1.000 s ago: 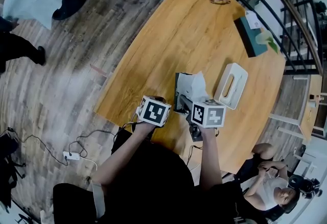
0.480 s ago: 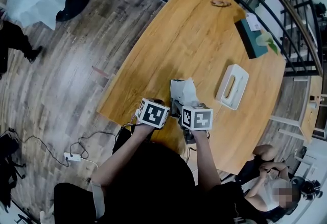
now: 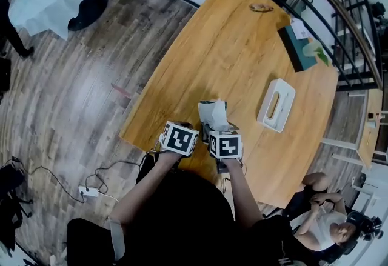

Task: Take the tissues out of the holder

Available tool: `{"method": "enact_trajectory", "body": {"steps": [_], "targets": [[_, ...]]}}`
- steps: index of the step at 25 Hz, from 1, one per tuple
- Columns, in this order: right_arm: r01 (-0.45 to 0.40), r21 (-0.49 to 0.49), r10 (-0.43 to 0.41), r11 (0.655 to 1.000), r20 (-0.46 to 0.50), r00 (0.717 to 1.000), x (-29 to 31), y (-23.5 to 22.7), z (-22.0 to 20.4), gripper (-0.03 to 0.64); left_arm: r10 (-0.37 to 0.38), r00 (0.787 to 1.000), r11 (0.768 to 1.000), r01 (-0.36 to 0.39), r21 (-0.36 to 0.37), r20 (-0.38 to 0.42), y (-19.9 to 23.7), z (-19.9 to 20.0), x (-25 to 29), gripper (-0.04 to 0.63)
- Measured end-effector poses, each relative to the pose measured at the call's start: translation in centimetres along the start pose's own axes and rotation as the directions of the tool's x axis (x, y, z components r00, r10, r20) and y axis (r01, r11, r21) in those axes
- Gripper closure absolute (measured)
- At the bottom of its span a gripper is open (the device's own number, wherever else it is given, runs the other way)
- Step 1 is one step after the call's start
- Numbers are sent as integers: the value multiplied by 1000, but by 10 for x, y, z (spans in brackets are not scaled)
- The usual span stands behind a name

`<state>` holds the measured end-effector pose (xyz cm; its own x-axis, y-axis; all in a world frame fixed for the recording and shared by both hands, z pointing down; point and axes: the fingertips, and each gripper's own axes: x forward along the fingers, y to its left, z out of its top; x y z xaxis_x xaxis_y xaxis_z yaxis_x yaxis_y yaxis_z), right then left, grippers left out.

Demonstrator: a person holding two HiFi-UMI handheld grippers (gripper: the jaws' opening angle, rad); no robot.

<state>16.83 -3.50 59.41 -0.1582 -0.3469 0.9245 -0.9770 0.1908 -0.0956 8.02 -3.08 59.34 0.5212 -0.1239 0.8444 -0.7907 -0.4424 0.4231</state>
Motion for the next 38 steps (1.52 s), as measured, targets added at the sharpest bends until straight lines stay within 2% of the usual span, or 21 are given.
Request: {"method": "enact_trajectory", "body": {"steps": [8, 14, 31, 36, 38], "targets": [[18, -7, -18, 1000, 11, 1000, 0, 1, 0, 350, -17, 999, 998, 19, 53, -28, -2, -6, -3, 588], [-5, 8, 5, 1000, 19, 1000, 0, -1, 0, 341, -39, 999, 996, 41, 74, -23, -5, -6, -1, 588], [12, -47, -11, 999, 21, 1000, 6, 3, -5, 293, -35, 999, 997, 37, 73, -23, -2, -5, -8, 588], [4, -30, -2, 1000, 57, 998, 3, 3, -4, 269, -37, 999, 997, 39, 71, -26, -3, -6, -7, 588], [0, -24, 2, 1000, 73, 997, 0, 3, -3, 261, -16, 999, 996, 19, 85, -29, 0, -6, -9, 588]]}}
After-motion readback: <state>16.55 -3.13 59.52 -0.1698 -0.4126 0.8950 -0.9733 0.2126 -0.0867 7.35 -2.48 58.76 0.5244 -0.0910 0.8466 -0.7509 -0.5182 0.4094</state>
